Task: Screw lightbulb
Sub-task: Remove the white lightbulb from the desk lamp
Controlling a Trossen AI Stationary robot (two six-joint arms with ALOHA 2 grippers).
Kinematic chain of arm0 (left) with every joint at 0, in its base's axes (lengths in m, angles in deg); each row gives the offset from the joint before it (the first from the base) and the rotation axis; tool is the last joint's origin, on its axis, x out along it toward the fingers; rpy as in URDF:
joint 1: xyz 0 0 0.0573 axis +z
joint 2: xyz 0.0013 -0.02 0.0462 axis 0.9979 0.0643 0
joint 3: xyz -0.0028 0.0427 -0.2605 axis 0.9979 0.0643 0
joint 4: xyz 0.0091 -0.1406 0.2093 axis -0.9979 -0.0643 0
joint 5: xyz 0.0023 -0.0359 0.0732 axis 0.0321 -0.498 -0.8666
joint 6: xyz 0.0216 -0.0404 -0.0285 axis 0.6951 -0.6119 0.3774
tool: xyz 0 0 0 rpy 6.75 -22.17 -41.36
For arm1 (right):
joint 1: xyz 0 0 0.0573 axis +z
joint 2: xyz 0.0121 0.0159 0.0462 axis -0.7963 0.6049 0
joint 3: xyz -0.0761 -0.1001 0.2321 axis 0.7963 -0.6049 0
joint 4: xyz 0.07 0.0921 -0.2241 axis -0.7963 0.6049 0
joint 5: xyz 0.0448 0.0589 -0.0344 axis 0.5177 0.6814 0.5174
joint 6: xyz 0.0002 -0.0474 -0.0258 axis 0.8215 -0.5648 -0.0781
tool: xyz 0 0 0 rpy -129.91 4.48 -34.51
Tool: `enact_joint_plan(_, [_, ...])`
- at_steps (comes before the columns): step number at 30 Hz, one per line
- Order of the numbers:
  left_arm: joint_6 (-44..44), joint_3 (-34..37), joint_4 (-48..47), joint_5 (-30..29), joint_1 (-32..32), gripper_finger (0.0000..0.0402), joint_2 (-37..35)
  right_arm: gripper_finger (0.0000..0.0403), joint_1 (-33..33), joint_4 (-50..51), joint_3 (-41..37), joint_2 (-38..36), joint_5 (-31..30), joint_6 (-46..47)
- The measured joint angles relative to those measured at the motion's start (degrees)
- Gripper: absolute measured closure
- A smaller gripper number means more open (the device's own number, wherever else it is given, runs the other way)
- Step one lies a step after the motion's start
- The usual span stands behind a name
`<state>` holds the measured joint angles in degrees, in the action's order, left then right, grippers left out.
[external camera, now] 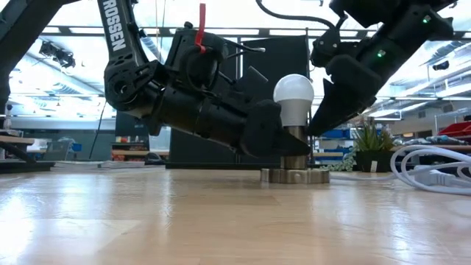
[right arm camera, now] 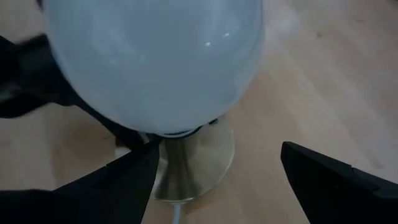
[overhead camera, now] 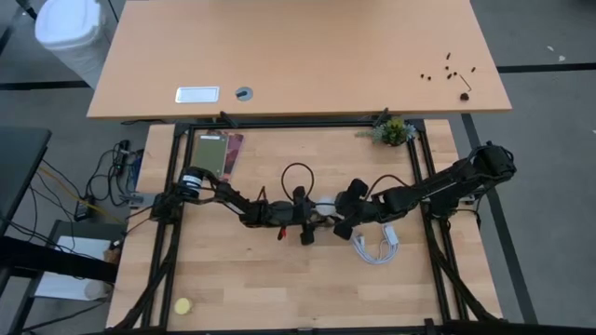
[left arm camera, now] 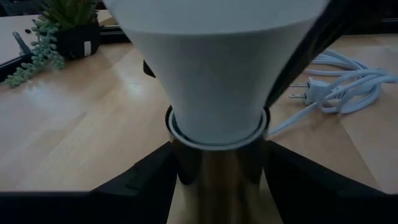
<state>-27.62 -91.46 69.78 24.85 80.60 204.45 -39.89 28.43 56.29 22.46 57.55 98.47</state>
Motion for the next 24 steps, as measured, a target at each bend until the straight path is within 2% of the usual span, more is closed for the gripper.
enact_joint_plan(5, [-0.1,0.0,-0.1,-0.1,0.0,0.0190,0.0,0.0057,0.2,0.4,0.0,0.0,2.8,2.7])
enact_joint_plan(7, [-0.2,0.0,-0.3,-0.2,0.0,0.0198,0.0,0.0057,0.5,3.5,0.7,-0.3,4.2,4.5])
enact_joint_plan(13, [-4.6,-0.1,-0.9,-0.9,-0.7,0.0212,0.0,0.0057,1.4,22.5,11.2,-0.6,6.9,8.6])
enact_joint_plan(16, [-4.3,-0.1,-1.2,-1.6,-1.3,0.0212,0.0,0.0057,1.3,26.5,17.0,-0.6,10.4,8.8])
enact_joint_plan(19, [-4.1,-0.1,-1.3,-1.9,-1.8,0.0212,0.2,0.0057,1.2,29.6,21.1,-0.6,11.0,9.4])
enact_joint_plan(24, [-4.7,-0.2,-1.4,-2.3,-2.1,0.0212,0.3,0.0057,1.4,30.5,23.4,1.8,11.0,12.4])
